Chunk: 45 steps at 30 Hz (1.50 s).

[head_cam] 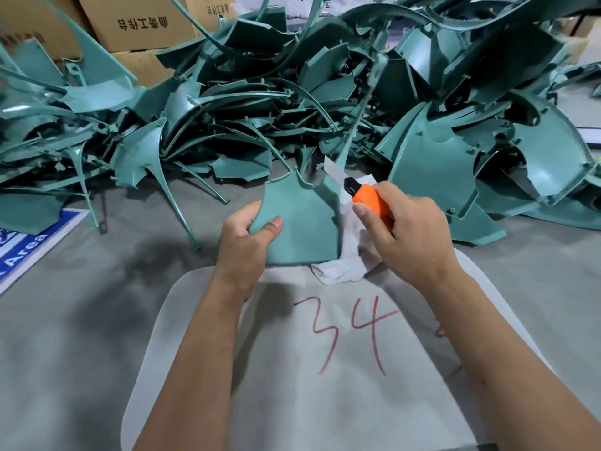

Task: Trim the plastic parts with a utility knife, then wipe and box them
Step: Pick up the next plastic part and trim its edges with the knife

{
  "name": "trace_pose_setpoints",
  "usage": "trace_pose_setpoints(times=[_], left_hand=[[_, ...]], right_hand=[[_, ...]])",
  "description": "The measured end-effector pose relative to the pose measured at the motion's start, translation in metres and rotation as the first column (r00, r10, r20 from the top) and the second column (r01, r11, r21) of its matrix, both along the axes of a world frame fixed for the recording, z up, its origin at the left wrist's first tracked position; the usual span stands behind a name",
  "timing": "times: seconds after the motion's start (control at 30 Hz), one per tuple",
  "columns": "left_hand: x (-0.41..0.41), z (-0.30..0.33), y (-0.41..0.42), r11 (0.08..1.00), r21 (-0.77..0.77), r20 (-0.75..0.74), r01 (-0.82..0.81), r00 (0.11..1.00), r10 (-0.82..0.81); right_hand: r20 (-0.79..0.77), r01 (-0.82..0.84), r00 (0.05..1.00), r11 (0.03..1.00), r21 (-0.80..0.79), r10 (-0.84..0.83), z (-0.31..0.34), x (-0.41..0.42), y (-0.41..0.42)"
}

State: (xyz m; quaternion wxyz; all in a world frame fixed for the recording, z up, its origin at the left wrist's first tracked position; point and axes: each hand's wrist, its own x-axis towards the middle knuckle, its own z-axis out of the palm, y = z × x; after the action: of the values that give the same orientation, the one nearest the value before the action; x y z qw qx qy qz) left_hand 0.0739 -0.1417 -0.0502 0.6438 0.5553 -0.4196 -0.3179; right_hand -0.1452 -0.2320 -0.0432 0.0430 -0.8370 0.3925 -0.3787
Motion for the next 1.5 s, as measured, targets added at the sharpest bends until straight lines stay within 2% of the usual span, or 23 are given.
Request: trace_pose_setpoints(times=[0.1,0.23,0.43,0.63,0.77,1.0,1.37,1.5], left_hand=[[0.003,0.001,0.002,1.000,-0.003,0.107,0.006,0.994,-0.006],[0.005,0.004,0.005,0.999,-0.031,0.167,0.039,0.985,-0.033],[0.005,0.006,0.007,0.998,-0.037,0.129,0.057,0.990,-0.052],[0.004,0.010,0.010,0.997,-0.032,0.115,0.071,0.991,-0.066],[0.002,0.011,0.011,0.997,-0.033,0.109,0.073,0.992,-0.069],[0.004,0.011,0.011,0.997,-0.024,0.140,0.071,0.988,-0.067],[0.005,0.012,0.013,0.997,0.008,0.113,0.076,0.991,-0.076],[0.006,0.012,0.014,0.999,0.029,0.135,0.043,0.990,-0.047]], right_hand=[[-0.034,-0.003,0.999,1.000,0.019,0.003,-0.002,0.002,0.000],[-0.128,0.055,0.990,0.998,0.038,-0.050,-0.007,0.001,-0.005],[-0.098,0.040,0.994,0.999,0.008,-0.039,-0.004,-0.002,-0.006],[0.017,-0.041,0.999,0.999,0.030,0.040,-0.005,-0.005,-0.008],[-0.045,-0.009,0.999,1.000,0.028,0.010,-0.010,-0.005,-0.013],[-0.064,0.069,0.995,0.994,-0.087,-0.074,-0.013,-0.006,-0.016],[0.100,0.163,0.983,0.980,-0.114,-0.152,-0.005,-0.014,-0.019],[0.215,0.332,0.927,0.939,-0.092,-0.307,-0.006,-0.022,-0.027]])
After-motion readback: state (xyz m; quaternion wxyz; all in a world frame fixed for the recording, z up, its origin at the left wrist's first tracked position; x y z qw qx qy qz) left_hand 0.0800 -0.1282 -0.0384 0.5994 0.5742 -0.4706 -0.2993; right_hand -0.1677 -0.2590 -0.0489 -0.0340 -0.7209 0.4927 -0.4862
